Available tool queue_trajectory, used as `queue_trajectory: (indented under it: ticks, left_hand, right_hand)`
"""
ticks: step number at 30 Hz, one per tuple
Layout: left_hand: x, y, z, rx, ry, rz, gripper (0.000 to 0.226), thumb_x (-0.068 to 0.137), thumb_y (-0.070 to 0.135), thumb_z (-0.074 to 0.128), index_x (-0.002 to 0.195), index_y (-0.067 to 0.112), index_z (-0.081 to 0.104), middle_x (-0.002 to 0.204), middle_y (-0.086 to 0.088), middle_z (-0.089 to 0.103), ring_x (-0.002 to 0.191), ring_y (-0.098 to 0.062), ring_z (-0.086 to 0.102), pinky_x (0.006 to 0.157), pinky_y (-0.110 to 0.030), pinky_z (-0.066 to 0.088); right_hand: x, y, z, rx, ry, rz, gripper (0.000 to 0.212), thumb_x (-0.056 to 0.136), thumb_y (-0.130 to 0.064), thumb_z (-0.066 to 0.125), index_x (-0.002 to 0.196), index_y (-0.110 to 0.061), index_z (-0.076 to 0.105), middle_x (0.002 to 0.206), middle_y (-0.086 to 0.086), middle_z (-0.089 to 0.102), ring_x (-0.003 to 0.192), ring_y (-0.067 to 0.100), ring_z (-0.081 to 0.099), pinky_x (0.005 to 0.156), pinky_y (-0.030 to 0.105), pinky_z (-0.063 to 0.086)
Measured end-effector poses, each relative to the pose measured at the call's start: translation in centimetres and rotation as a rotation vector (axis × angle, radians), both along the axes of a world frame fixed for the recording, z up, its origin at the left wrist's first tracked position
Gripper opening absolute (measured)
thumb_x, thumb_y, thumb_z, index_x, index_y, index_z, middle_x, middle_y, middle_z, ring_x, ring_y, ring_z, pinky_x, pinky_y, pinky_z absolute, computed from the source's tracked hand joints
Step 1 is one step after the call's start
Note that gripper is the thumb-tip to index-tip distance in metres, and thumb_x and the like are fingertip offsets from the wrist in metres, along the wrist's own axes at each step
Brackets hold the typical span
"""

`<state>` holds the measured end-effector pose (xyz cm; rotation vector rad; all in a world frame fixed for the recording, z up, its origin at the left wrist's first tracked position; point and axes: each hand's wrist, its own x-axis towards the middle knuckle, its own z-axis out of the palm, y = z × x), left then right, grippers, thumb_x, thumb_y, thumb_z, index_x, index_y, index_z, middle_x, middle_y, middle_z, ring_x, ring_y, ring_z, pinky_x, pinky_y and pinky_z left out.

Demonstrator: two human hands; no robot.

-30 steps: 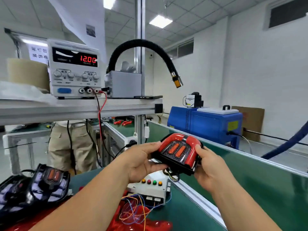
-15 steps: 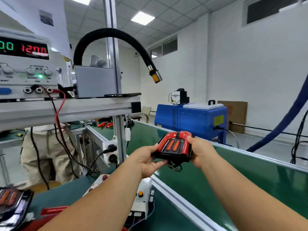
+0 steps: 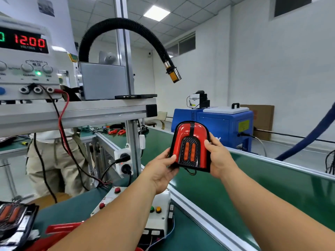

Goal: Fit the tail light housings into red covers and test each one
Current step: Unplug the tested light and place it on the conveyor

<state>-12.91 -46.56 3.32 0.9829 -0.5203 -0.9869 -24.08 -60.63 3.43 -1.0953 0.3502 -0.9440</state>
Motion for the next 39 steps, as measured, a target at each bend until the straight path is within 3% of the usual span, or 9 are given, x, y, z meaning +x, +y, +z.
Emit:
queue_trajectory:
  ticks: [3, 7, 12, 18, 24, 27, 31, 36, 39]
  left_hand:
    - [0.7, 0.5, 0.7, -0.008, -0.142, 0.057, 0.034, 0.092, 0.000, 0.059, 0.121, 0.019, 0.061, 0.089, 0.000, 0.077, 0.092, -0.015, 0.068, 0.095, -0.031, 0.050]
    - [0.9, 0.6, 1.8, -0.019, -0.290, 0.131, 0.029, 0.091, 0.006, 0.064, 0.119, 0.015, 0.062, 0.098, -0.004, 0.075, 0.085, -0.013, 0.069, 0.067, -0.021, 0.056]
    - [0.6, 0.3, 2.3, 0.047, -0.307, 0.217, 0.029, 0.089, 0.014, 0.069, 0.115, 0.003, 0.063, 0.094, -0.011, 0.071, 0.084, -0.023, 0.068, 0.057, -0.021, 0.056]
    - [-0.3, 0.7, 1.6, 0.091, -0.201, 0.135, 0.037, 0.090, 0.010, 0.067, 0.126, 0.002, 0.058, 0.109, -0.016, 0.068, 0.103, -0.032, 0.066, 0.067, -0.028, 0.058]
    - [-4.8, 1.7, 0.7, 0.094, -0.193, -0.047, 0.016, 0.093, 0.005, 0.062, 0.106, 0.011, 0.068, 0.086, -0.006, 0.075, 0.080, -0.022, 0.068, 0.066, -0.027, 0.057]
    - [-9.2, 2.0, 0.3, 0.088, -0.198, -0.133, 0.028, 0.092, 0.005, 0.063, 0.118, 0.012, 0.062, 0.097, -0.009, 0.074, 0.080, -0.020, 0.068, 0.069, -0.028, 0.054]
    - [-16.4, 2.2, -0.4, 0.085, -0.205, -0.286, 0.014, 0.094, 0.007, 0.060, 0.099, 0.017, 0.067, 0.074, 0.004, 0.075, 0.061, -0.008, 0.069, 0.062, -0.023, 0.057]
    - [-24.7, 2.6, -1.4, 0.075, -0.193, -0.429, 0.027, 0.095, 0.009, 0.059, 0.121, 0.010, 0.065, 0.075, 0.005, 0.073, 0.056, -0.007, 0.066, 0.056, -0.021, 0.054]
    - [-29.5, 2.9, -1.1, 0.038, -0.146, -0.501, 0.031, 0.094, 0.008, 0.062, 0.124, 0.008, 0.064, 0.085, 0.000, 0.073, 0.062, -0.009, 0.065, 0.058, -0.021, 0.054]
  right_hand:
    - [1.2, -0.4, -0.2, 0.056, 0.010, 0.021, 0.030, 0.105, -0.020, 0.040, 0.125, -0.030, 0.061, 0.108, 0.011, 0.073, 0.089, 0.030, 0.073, 0.061, 0.046, 0.059]
    - [2.8, -0.4, 0.0, 0.102, 0.072, 0.004, 0.029, 0.103, -0.025, 0.044, 0.128, -0.019, 0.058, 0.110, 0.015, 0.071, 0.088, 0.031, 0.072, 0.065, 0.042, 0.058]
    - [3.3, -0.3, -0.1, 0.153, 0.206, -0.039, 0.033, 0.099, -0.024, 0.053, 0.120, -0.002, 0.064, 0.107, 0.021, 0.071, 0.071, 0.028, 0.070, 0.057, 0.035, 0.055]
    - [1.1, -0.2, -0.2, 0.160, 0.231, -0.106, 0.025, 0.100, -0.024, 0.053, 0.119, -0.011, 0.063, 0.102, 0.017, 0.073, 0.086, 0.034, 0.072, 0.067, 0.047, 0.060]
    - [-6.0, 1.9, -1.0, 0.055, 0.165, -0.241, 0.014, 0.103, -0.028, 0.047, 0.099, -0.030, 0.061, 0.082, 0.002, 0.077, 0.074, 0.027, 0.074, 0.054, 0.040, 0.058]
    - [-11.4, 4.0, -1.4, 0.017, 0.177, -0.362, 0.022, 0.104, -0.029, 0.043, 0.117, -0.029, 0.060, 0.097, 0.004, 0.075, 0.080, 0.024, 0.074, 0.062, 0.039, 0.059]
    - [-19.5, 6.4, -2.2, 0.035, 0.202, -0.521, 0.030, 0.105, -0.027, 0.038, 0.128, -0.029, 0.058, 0.104, 0.005, 0.074, 0.086, 0.024, 0.074, 0.071, 0.042, 0.061]
    - [-28.9, 9.0, -2.7, 0.052, 0.341, -0.703, 0.059, 0.105, -0.033, 0.037, 0.153, -0.043, 0.003, 0.148, -0.004, 0.037, 0.093, 0.022, 0.069, 0.073, 0.045, 0.061]
    - [-34.5, 10.5, -1.6, 0.090, 0.319, -0.781, 0.070, 0.104, -0.033, 0.043, 0.151, -0.044, -0.008, 0.148, -0.003, 0.040, 0.084, 0.026, 0.073, 0.062, 0.043, 0.060]
